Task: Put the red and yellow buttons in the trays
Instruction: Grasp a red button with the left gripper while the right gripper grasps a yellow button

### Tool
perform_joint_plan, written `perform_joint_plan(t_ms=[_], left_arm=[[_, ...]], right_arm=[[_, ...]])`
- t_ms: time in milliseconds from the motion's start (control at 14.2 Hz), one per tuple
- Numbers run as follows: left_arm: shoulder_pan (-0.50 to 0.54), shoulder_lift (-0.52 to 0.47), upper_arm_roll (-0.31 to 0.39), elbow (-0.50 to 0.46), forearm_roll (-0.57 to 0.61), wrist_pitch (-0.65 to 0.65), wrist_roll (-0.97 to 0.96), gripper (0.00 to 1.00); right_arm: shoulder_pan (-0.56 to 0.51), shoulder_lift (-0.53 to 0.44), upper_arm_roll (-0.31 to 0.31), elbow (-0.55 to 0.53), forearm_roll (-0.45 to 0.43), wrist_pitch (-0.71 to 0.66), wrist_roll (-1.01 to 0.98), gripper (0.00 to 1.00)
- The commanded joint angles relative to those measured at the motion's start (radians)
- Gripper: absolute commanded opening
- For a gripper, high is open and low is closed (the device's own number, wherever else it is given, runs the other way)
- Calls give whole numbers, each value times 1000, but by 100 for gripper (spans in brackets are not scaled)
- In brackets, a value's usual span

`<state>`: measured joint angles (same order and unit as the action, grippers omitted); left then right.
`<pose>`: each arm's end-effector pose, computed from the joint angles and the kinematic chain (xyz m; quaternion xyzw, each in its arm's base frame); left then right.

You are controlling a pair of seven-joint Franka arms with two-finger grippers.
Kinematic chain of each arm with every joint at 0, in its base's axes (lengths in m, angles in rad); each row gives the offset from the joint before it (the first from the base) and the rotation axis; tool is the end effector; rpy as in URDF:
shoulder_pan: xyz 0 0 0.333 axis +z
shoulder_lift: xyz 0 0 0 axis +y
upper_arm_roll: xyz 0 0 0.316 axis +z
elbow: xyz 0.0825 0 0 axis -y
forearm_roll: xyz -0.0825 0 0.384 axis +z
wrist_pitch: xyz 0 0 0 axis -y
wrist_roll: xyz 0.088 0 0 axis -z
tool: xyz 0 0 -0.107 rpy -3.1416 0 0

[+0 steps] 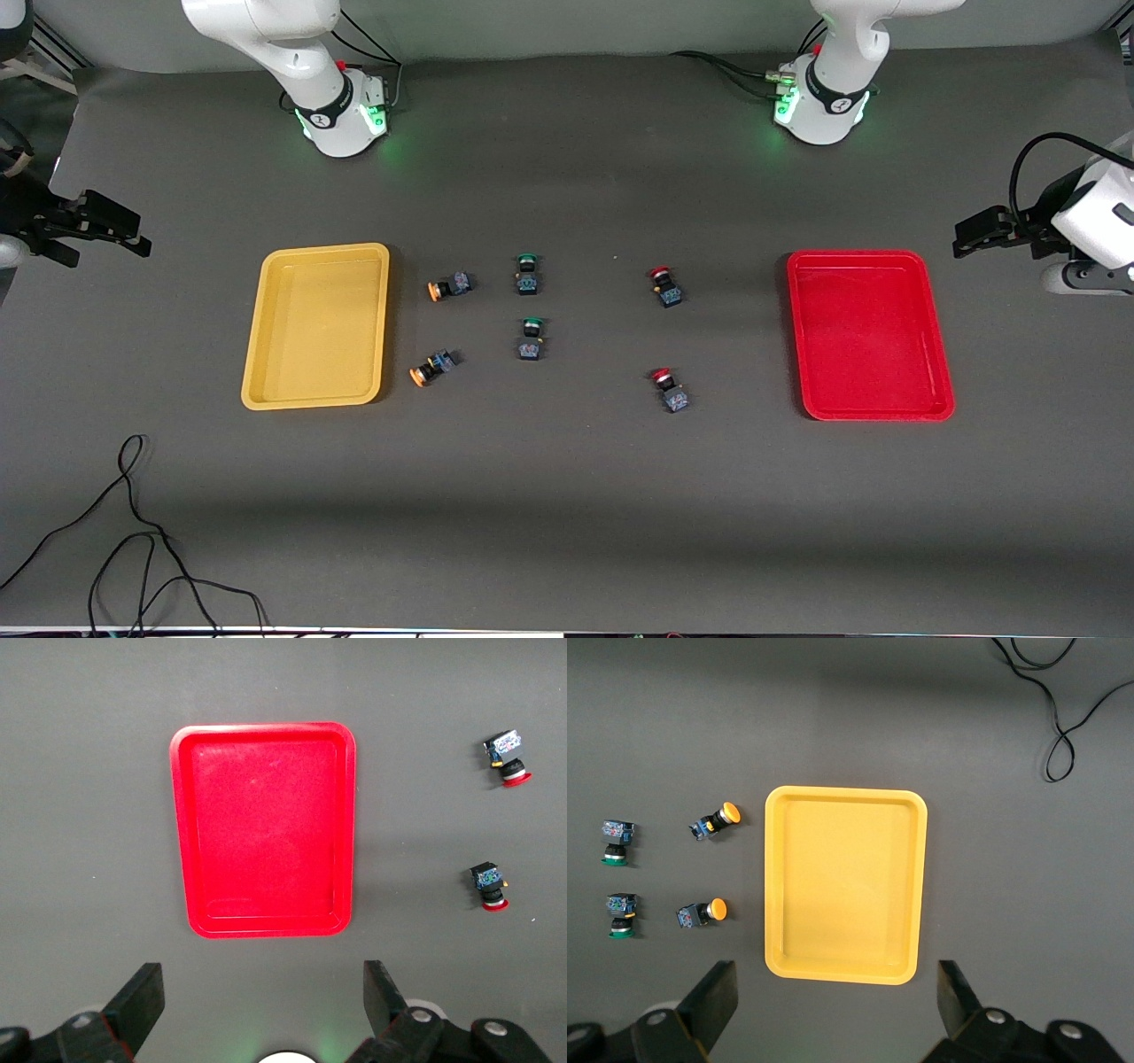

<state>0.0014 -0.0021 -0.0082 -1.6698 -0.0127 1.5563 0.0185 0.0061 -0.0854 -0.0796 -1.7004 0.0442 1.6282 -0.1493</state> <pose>0.5476 -0.0051 0.5780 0.9984 -0.0124 -0.0556 0.0067 0.5308 -0.0363 0.6145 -0.9990 -0.0369 -0.0092 0.0246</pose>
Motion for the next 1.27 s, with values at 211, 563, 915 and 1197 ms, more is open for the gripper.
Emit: perform_joint_plan(t_ms=[211, 563, 915, 1197], left_arm=[[-12, -18, -6, -22, 77, 27, -55, 100], [-88, 1, -15, -24, 57, 15, -113, 100], [-302, 151, -18, -37, 49, 100, -333, 100], [-463, 304, -18, -102, 16, 305, -555, 100]], right_arm=[[5, 44, -15, 15, 3, 8, 17, 100], [17, 61, 83, -169, 60, 163, 446, 100], [185, 159, 152, -435, 59, 525, 1036, 100], [305, 327, 156, -433, 59, 659, 1362, 100]])
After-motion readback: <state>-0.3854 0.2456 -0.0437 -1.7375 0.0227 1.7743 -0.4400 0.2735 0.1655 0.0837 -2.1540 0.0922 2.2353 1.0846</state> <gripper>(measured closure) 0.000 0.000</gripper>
